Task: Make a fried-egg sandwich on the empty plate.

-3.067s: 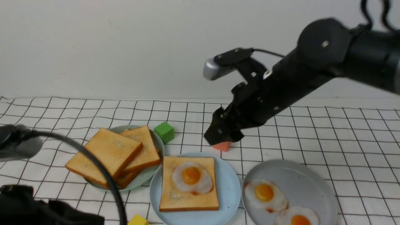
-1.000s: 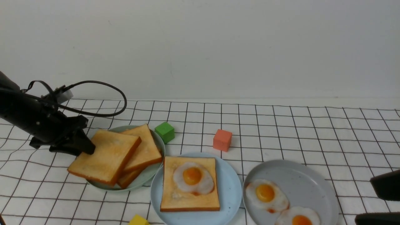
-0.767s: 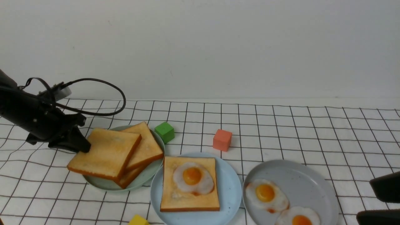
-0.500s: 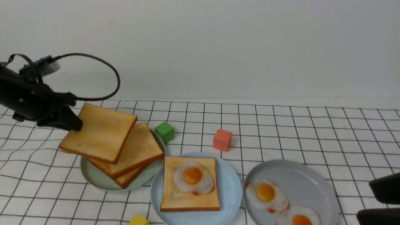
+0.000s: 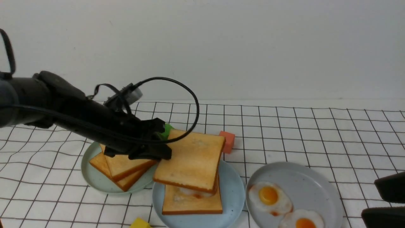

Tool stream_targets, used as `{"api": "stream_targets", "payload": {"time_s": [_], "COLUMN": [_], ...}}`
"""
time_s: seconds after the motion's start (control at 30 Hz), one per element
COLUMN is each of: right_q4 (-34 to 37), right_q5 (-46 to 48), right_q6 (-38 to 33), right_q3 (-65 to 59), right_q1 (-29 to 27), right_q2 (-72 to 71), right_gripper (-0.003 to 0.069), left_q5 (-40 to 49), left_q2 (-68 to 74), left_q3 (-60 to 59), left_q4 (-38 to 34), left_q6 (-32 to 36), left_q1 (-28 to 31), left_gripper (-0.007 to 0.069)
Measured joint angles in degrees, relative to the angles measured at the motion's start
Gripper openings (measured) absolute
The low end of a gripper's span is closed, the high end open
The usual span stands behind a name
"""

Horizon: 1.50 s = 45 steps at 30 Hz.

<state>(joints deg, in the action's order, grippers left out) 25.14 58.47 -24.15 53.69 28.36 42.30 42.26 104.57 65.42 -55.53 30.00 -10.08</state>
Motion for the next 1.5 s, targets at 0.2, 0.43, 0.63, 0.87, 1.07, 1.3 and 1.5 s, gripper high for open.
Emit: {"api": "stream_targets", "payload": {"time_s": [0.2, 0.43, 0.63, 0.87, 1.07, 1.3, 1.5], "right_q4": [-0.1, -0.9, -1.9, -4.4, -17.0, -25.5, -22.1], "right_q5": [-0.4, -1.2, -1.3, -0.2, -1.8, -17.6, -29.8], "right_q6": [0.0, 0.0, 0.0, 1.3, 12.6, 22.8, 23.7], "right_q3": [0.0, 0.0, 0.0, -0.7, -3.7, -16.2, -32.6], "right_q1": [0.0, 0.0, 0.0, 0.0, 0.0, 0.0, 0.0], "right_q2": [0.0, 0.0, 0.0, 0.1, -0.2, -11.2, -26.6], "right_gripper": [0.0412, 0.0411, 0.0411, 0.0391, 0.0094, -0.001, -0.001], "left_q5": [-6.9, -9.1, -8.2, -3.2, 6.7, 9.8, 9.8], "left_q2": [0.8, 1.9, -0.1, -6.3, -18.6, -38.1, -59.4], "left_q3": [-0.2, -0.3, -0.3, -0.3, -0.6, -8.9, -21.0], "left_q4": [5.0, 16.4, 25.6, 30.0, 33.7, 34.8, 36.6], "left_q6": [-12.1, -25.6, -33.8, -35.1, -31.2, -30.4, -30.6], "left_q1": [-5.3, -8.3, -8.3, -8.3, -8.3, -8.3, -8.3], "left_gripper": [0.0018, 0.0085, 0.0288, 0.0525, 0.0532, 0.0178, -0.0013]}}
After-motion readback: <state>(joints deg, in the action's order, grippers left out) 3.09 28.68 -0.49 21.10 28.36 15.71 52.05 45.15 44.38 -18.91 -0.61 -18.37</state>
